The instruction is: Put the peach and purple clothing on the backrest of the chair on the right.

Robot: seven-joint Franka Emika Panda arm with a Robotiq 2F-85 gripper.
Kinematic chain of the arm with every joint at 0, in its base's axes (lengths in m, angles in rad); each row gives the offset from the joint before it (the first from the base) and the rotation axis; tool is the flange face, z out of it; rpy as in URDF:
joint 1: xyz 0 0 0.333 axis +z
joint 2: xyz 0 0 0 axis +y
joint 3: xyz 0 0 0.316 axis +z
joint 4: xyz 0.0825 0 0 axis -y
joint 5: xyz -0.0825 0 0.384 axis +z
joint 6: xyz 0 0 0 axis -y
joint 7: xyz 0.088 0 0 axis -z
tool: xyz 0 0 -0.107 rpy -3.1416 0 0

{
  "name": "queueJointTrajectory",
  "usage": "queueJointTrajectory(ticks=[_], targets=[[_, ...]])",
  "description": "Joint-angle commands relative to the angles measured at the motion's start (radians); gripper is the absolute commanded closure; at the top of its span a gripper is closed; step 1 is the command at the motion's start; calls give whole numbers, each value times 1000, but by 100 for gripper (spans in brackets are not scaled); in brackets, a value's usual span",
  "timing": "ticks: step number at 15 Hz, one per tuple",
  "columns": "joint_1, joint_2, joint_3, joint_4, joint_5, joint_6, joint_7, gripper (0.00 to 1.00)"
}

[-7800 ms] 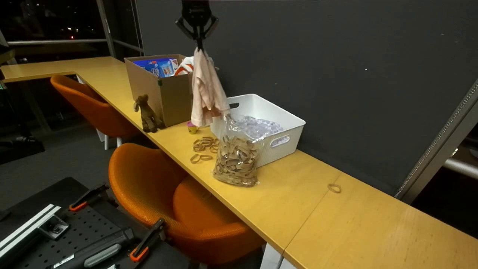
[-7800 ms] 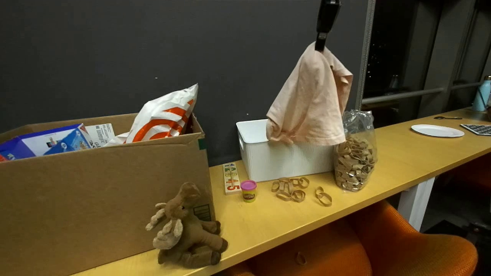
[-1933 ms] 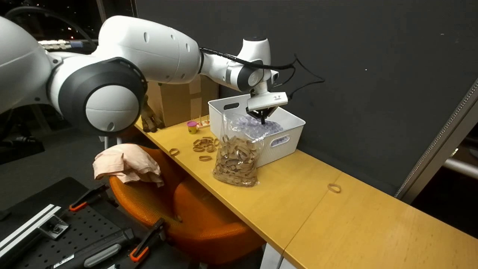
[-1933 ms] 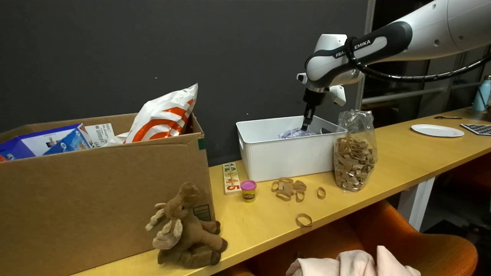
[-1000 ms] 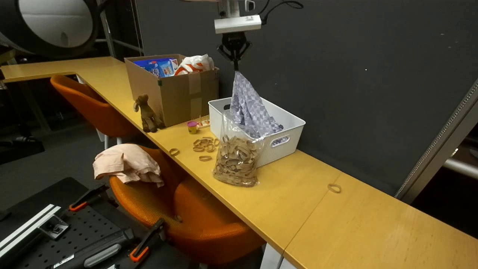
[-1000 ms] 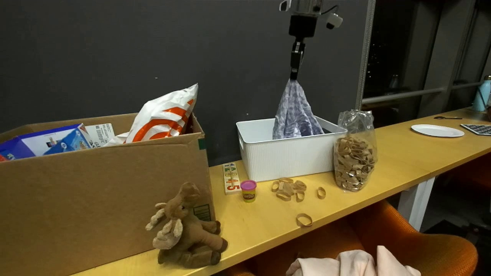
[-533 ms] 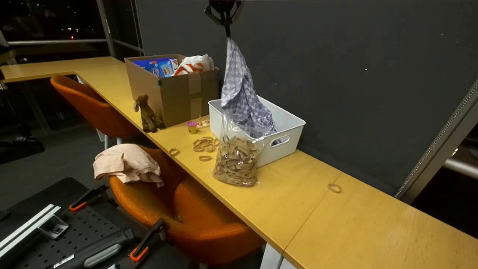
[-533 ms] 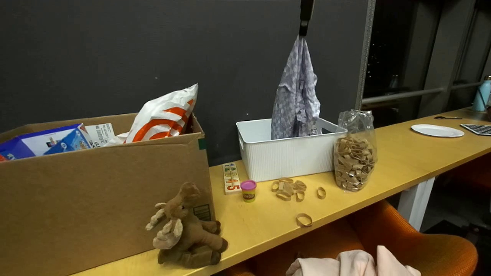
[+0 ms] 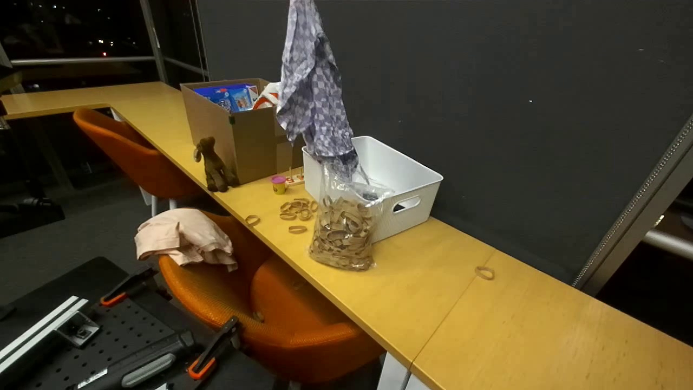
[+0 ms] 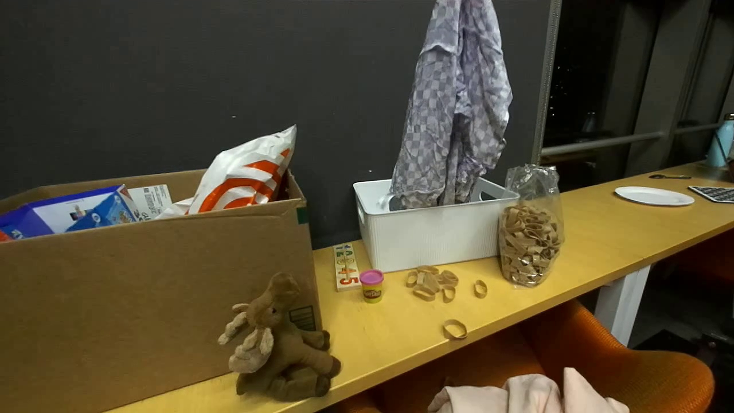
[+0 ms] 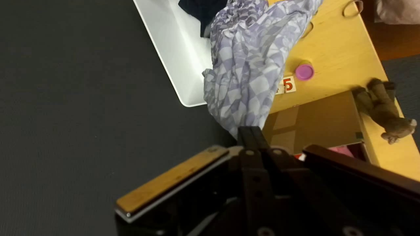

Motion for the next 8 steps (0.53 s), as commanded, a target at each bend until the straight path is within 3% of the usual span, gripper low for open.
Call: queueJointTrajectory(ticks=[1, 8], targets=[[68, -203, 19, -188, -60, -6, 35, 100], [124, -462, 60, -563, -21, -7, 96, 100]])
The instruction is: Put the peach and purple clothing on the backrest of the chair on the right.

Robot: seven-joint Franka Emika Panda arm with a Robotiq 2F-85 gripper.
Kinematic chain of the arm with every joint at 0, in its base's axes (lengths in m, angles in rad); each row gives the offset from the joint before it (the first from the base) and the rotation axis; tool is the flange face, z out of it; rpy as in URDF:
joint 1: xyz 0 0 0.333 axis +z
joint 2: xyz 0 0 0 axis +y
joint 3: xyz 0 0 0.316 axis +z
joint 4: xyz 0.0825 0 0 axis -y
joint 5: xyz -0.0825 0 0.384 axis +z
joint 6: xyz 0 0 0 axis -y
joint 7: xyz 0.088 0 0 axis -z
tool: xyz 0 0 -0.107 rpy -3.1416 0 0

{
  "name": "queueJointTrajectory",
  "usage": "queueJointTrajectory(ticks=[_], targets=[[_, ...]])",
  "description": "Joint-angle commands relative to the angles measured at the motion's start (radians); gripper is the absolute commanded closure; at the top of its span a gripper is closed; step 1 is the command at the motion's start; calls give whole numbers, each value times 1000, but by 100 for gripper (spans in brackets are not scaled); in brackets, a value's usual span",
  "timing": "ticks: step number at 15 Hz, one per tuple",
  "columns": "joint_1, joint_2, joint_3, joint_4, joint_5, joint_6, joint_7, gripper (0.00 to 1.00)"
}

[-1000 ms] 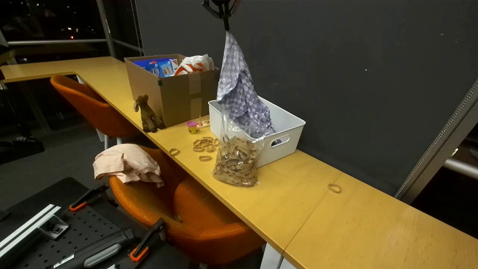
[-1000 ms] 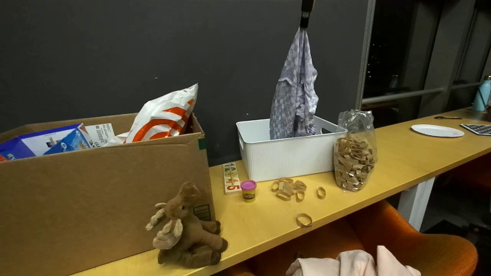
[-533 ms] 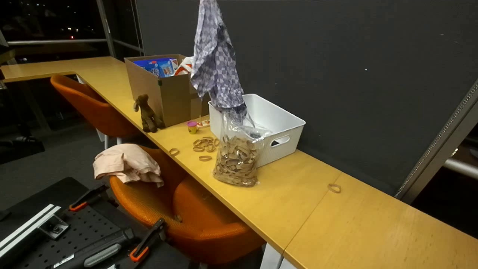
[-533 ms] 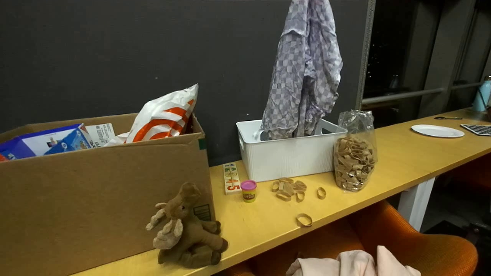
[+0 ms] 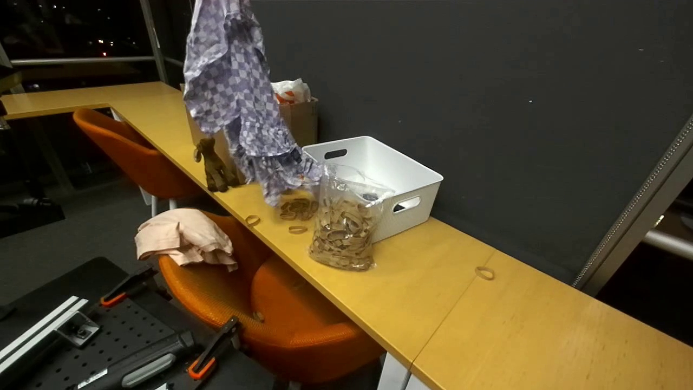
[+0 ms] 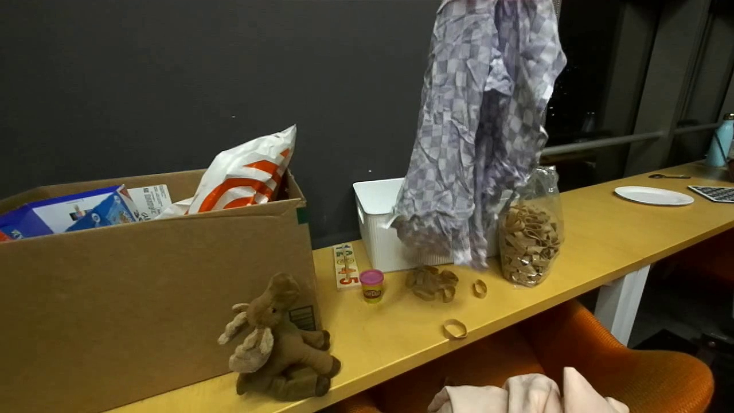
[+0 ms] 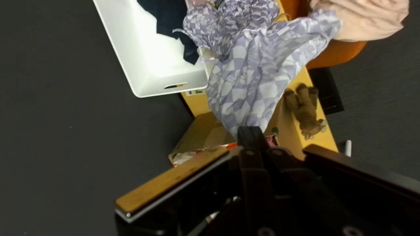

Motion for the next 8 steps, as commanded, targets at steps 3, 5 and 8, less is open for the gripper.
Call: queueJointTrajectory(ticks=[3, 5, 8], targets=[[-40, -155, 28, -301, 15, 29, 17, 100], [-60, -157, 13, -370, 7, 63, 1, 100], [-91, -124, 2, -475, 9, 138, -33, 100]])
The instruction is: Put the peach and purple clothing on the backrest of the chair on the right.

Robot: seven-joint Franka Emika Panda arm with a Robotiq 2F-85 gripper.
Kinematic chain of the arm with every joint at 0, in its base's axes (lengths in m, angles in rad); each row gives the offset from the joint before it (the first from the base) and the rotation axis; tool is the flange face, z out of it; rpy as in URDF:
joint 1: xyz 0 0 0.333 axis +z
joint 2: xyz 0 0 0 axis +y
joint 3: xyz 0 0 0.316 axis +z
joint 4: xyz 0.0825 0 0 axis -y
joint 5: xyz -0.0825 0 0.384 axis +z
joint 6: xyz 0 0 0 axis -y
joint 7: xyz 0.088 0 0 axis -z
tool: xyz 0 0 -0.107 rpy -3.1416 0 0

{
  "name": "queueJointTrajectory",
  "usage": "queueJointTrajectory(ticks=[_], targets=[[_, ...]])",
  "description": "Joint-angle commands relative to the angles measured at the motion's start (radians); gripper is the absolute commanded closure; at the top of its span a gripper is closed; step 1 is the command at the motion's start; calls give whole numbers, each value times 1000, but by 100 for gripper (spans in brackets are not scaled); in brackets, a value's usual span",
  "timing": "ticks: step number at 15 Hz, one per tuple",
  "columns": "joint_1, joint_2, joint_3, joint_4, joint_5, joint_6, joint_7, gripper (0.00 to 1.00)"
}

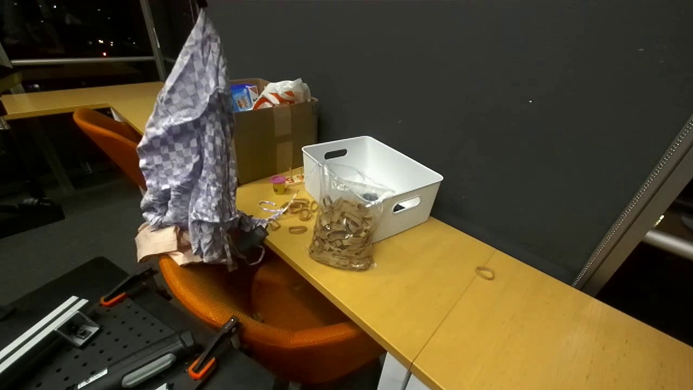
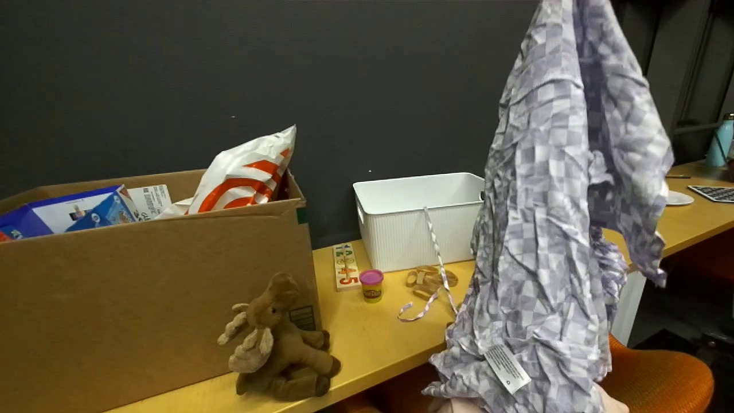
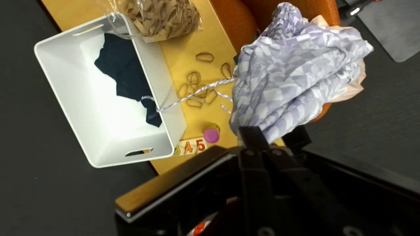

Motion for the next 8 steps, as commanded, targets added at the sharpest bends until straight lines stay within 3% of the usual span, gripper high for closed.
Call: queueJointTrajectory(ticks=[1, 8], targets=[[-39, 16, 0, -133, 17, 95, -52, 100], [14, 89, 77, -250, 316, 96, -250, 100]])
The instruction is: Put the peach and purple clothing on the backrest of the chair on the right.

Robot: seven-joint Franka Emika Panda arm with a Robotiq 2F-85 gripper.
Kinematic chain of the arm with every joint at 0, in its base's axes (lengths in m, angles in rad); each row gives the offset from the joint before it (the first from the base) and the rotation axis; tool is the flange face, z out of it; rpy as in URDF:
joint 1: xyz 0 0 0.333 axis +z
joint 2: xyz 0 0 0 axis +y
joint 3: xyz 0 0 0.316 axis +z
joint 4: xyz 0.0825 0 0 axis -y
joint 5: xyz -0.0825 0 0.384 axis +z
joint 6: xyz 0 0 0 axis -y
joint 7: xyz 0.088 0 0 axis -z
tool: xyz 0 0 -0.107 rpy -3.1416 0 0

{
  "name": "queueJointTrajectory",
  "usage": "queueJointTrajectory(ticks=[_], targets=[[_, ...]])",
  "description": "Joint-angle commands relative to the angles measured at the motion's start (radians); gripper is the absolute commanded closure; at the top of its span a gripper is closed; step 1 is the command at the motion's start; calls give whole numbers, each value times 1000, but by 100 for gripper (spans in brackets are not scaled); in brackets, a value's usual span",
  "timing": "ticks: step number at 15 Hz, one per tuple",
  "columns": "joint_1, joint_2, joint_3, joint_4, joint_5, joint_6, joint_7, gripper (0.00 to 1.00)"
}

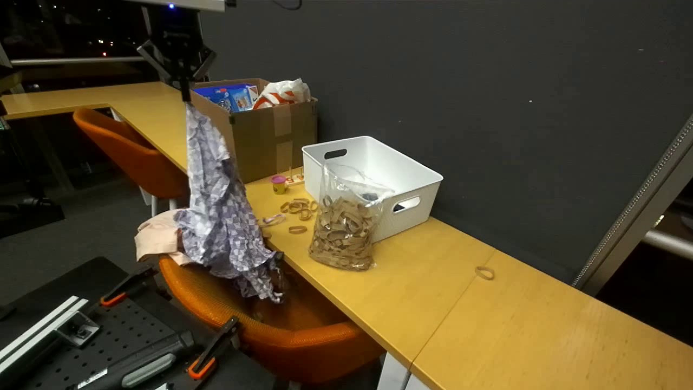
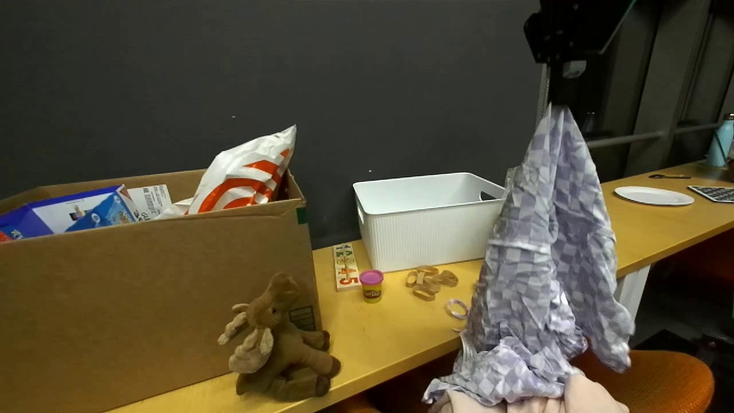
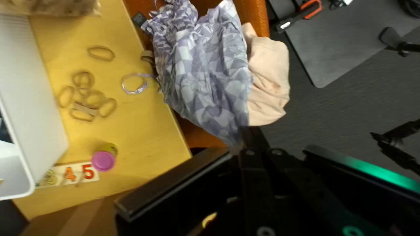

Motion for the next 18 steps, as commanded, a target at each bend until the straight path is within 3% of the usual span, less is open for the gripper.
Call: queueJointTrajectory(ticks=[1, 8, 9, 11, 14, 18], targets=[[33, 12, 55, -20, 150, -14, -100, 100], [67, 141, 131, 18, 420, -92, -296, 100], [59, 164, 133, 21, 448, -115, -328, 74], [46, 212, 136, 50, 498, -194, -362, 68], [19, 272, 135, 92, 547, -296, -370, 45], [-5, 282, 119, 132, 474, -297, -272, 17]])
